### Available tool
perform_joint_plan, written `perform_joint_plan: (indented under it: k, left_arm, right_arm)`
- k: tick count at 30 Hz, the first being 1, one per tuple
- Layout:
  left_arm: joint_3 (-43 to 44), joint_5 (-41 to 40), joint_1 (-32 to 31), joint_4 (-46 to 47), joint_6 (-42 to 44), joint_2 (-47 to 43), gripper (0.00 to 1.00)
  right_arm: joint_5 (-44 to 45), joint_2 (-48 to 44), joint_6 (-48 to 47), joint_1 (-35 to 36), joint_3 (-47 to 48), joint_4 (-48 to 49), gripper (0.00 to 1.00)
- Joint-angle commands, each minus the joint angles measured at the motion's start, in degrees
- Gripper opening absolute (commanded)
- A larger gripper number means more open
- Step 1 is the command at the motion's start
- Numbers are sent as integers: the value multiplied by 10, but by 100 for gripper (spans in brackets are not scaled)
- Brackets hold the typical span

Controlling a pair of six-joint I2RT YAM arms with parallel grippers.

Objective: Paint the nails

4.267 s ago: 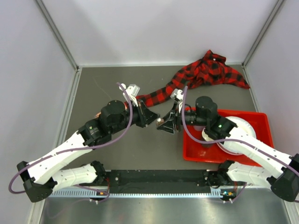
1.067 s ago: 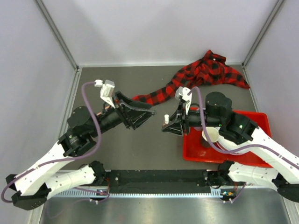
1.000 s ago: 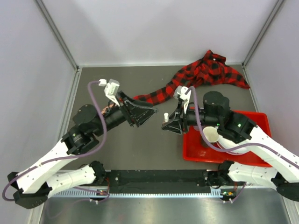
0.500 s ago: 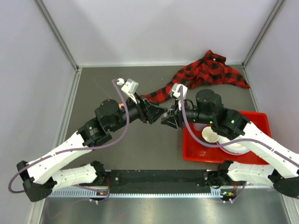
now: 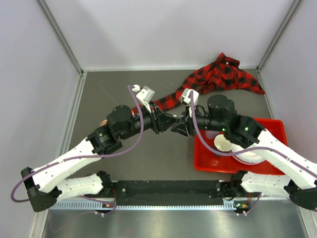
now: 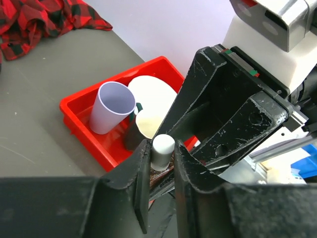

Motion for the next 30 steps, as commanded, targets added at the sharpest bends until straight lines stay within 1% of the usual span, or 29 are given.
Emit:
perform_joint_plan:
  k: [1, 2, 4, 7, 8, 11, 14, 17, 19, 20, 21, 23, 24, 25, 26, 27, 28, 30]
  left_arm:
    - [20, -29, 0, -25, 4, 1, 16]
    - [21, -30, 0, -24, 2, -1, 9]
    - [25, -43, 0, -33, -7, -7, 0]
    - [25, -62, 0, -44, -25, -19, 0]
    - [24, -87, 0, -48, -29, -22, 0]
    - [14, -116, 0, -51, -49, -42, 0]
    - [7, -132, 0, -47, -58, -57, 0]
    - [14, -125, 0, -46, -60, -58, 0]
    - [21, -116, 0, -47, -52, -58, 27]
    - [21, -104, 0, -42, -45, -61, 39]
    - [17, -99, 0, -38, -36, -65, 57]
    - [8, -70, 0, -13, -3, -89, 66]
    - [-8, -38, 1, 22, 10, -108, 69]
    - [-16, -23, 1, 36, 27, -118, 74]
    - [-25, 19, 1, 62, 36, -127, 76]
    - [-36, 35, 1, 91, 44, -136, 77]
    - [-38, 47, 1, 97, 52, -137, 79]
    - [-31, 73, 1, 97, 58, -131, 79]
  right_arm:
    - [-17, -14, -16, -2, 24, 38, 0]
    - [-24, -16, -20, -2, 22, 38, 0]
    - [-30, -19, -21, -2, 20, 38, 0]
    - [-19, -26, -15, -2, 20, 44, 0]
    - [-11, -29, -11, -3, 20, 47, 0]
    - [10, -35, 1, -2, 10, 63, 0]
    - [4, -34, 7, -2, 8, 78, 0]
    - [-24, -36, 14, -2, -5, 110, 0]
    - [-58, -31, 14, -2, -7, 120, 0]
    - [-86, -31, 15, -2, -8, 129, 0]
    - [-101, -30, 15, -3, -10, 133, 0]
    - [-129, -31, 19, -8, -14, 147, 0]
    - [-164, -33, 23, -11, -17, 155, 0]
    - [-184, -35, 37, -16, -19, 163, 0]
    - [-221, -42, 45, -23, -29, 177, 0]
    - [-236, -47, 57, -27, -36, 213, 0]
    - [-248, -51, 78, -30, -41, 230, 0]
    - [-268, -58, 95, -36, -45, 256, 0]
